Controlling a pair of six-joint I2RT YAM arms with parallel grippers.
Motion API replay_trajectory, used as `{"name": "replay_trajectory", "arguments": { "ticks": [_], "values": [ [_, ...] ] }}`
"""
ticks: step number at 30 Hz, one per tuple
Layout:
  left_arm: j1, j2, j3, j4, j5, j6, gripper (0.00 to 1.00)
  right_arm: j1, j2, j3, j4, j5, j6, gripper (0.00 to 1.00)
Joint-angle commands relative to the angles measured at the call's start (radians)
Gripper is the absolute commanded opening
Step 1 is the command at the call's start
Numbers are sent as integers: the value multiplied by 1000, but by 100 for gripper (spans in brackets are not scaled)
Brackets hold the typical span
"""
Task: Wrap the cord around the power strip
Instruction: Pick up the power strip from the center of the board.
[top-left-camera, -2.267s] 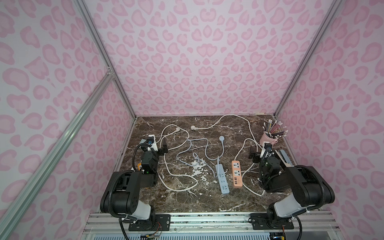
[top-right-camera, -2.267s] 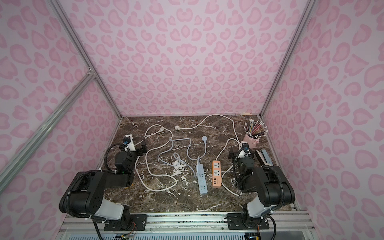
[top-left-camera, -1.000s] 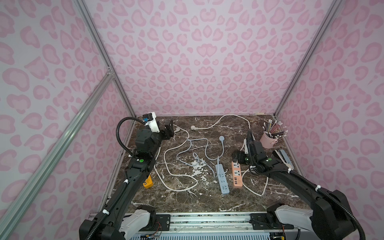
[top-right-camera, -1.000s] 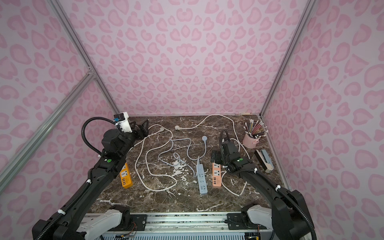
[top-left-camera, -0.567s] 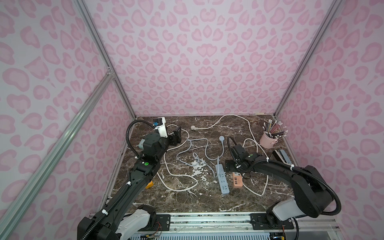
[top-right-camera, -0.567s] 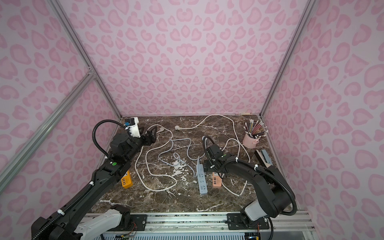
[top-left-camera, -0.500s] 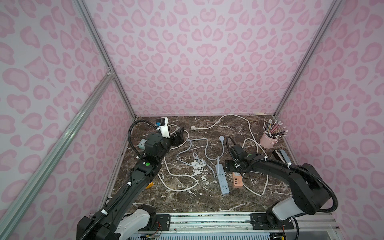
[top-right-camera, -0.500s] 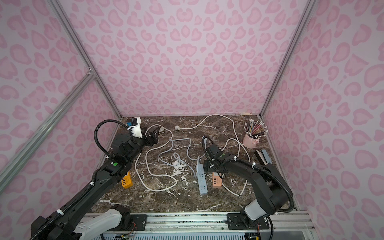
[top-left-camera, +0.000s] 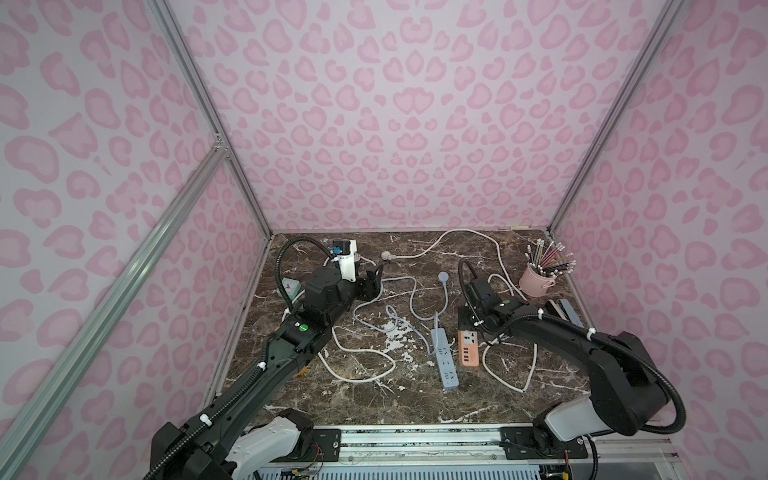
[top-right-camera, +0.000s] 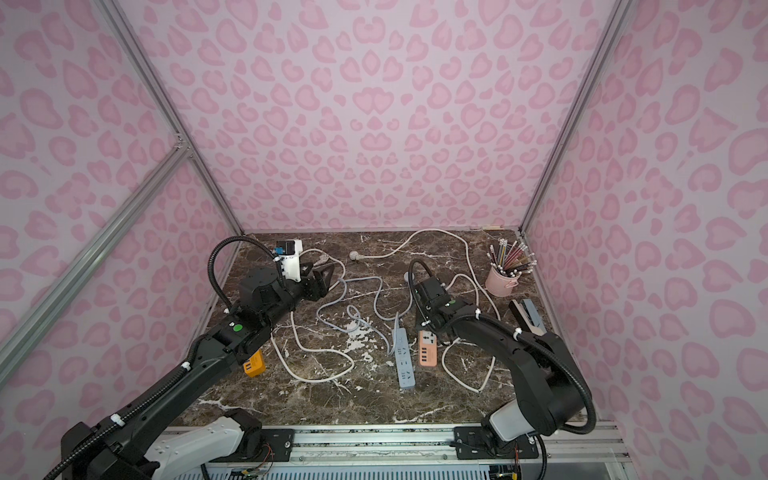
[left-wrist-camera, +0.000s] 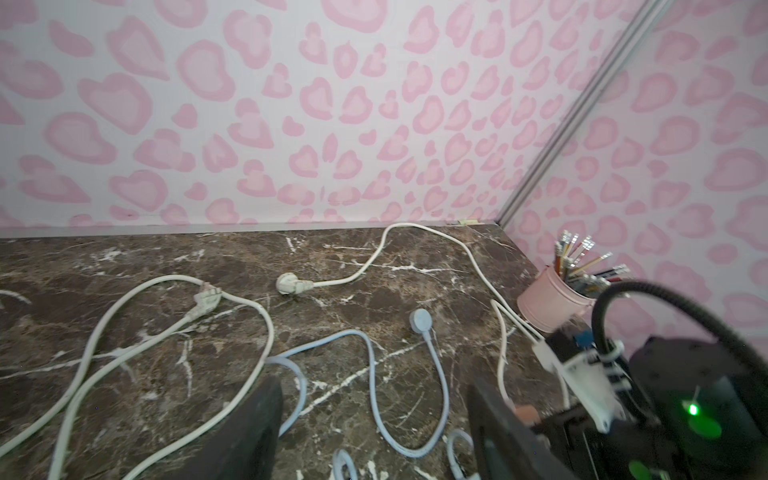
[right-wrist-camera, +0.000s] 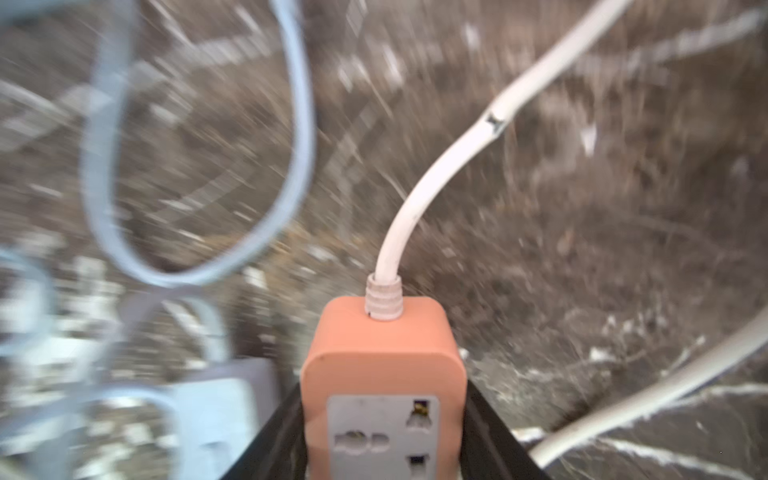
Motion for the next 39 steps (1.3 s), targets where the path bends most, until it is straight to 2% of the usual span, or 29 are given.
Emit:
{"name": "replay_trajectory", "arguments": {
  "ticks": [1,5,8,12,16,19,23,29,32,36,38,39],
  "values": [
    [-102,36,47,-29,5,1,72,13,-47,117,31,-91,-29,49],
    [-234,108,86,-33,-32,-7,74,37,-62,181,57,-55,30,38],
    [-250,101,74,11,-19,-46,78,32,-100,158,116,-123,76,36],
    [-249,99,-23,169,150,-73,83,32,-133,128,208,-191,149,33],
    [-254,233,9,180,281,-103,91,37,-134,150,227,-208,207,31],
    [-260,305,65,150,252,-66,92,40,-135,153,260,-246,243,32],
    [-260,319,82,138,185,-16,92,36,-145,161,274,-248,258,31],
    [-255,341,49,158,162,-40,87,29,-151,185,292,-258,283,31],
    [-250,339,52,190,178,-63,73,29,-146,194,304,-265,290,30],
    [-249,335,73,229,190,-77,43,30,-132,198,319,-274,301,31],
    [-244,333,95,215,177,-74,24,26,-130,200,329,-288,288,37],
    [-240,333,110,198,166,-73,17,16,-131,203,327,-307,276,47]
  ]
}}
